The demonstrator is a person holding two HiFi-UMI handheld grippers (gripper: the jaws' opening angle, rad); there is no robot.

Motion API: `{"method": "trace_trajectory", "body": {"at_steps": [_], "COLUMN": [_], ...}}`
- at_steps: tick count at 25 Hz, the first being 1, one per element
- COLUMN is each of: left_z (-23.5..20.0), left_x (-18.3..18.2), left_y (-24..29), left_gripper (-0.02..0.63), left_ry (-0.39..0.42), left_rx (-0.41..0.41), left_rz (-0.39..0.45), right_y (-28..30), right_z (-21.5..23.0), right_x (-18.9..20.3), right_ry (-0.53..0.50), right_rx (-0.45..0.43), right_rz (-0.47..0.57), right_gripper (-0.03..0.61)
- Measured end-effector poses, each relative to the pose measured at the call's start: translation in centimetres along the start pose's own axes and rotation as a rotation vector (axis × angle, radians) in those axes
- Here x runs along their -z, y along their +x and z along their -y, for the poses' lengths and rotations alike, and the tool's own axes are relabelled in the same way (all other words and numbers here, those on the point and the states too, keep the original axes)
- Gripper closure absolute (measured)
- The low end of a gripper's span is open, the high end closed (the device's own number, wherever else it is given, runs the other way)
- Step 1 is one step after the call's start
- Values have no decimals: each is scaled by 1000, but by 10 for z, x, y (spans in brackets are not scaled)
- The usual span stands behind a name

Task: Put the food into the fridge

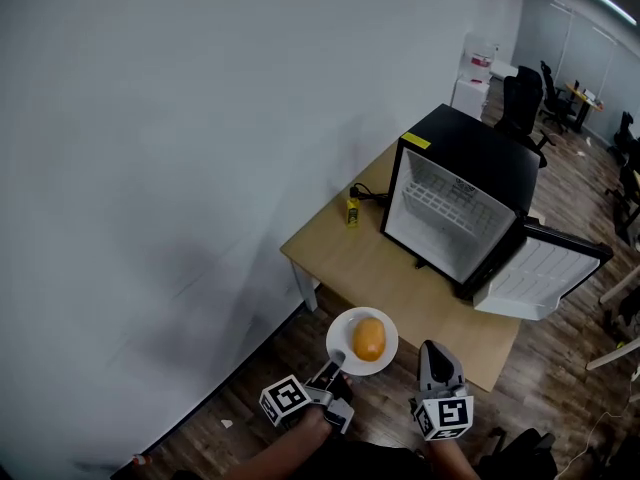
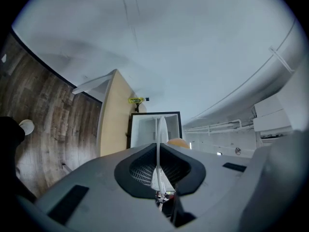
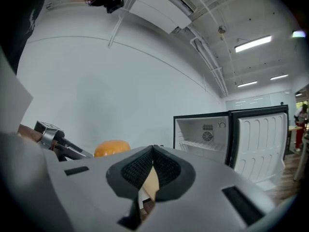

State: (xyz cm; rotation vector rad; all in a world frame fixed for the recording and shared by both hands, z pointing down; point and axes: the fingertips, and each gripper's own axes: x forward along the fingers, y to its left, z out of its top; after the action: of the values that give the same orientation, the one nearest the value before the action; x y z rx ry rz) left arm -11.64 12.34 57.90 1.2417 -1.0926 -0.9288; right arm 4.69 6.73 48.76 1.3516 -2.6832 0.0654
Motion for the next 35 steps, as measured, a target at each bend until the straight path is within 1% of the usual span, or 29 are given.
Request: {"method": "trace_trajectory", "body": {"at_steps": [7, 8, 11, 17, 21, 24, 29, 32, 35], "left_z": [7, 7, -1, -6, -8, -7, -1, -2, 4], "left_x": [-43, -46, -54, -59, -64, -65, -70, -72, -71], "left_y": [41, 45, 55, 82, 109, 134, 185, 216, 248], "left_gripper": [591, 592, 592, 591, 591, 592, 591, 592, 592], "left_ry": [6, 3, -2, -8, -10, -2, 23, 32, 26], "left_rx": [28, 30, 2, 5, -1, 0, 0, -2, 17], "left_rz": [-62, -73, -101, -136, -143, -146, -166, -181, -189], "right_y": [37, 38, 38, 45, 63, 82, 123, 149, 174], "right_z": [1, 2, 4, 25, 38, 52, 87, 110, 136], "right_x": [2, 2, 9, 20, 24, 27, 29, 26, 20], "right_ry": [-19, -20, -12, 23, 7, 7, 12, 14, 11], "right_rx": [62, 76, 115, 170, 179, 178, 172, 175, 181], "right_rz": [-27, -33, -50, -75, -88, -94, -75, -60, -50], "right_gripper": [518, 518, 518, 518, 518, 518, 518, 518, 518]}}
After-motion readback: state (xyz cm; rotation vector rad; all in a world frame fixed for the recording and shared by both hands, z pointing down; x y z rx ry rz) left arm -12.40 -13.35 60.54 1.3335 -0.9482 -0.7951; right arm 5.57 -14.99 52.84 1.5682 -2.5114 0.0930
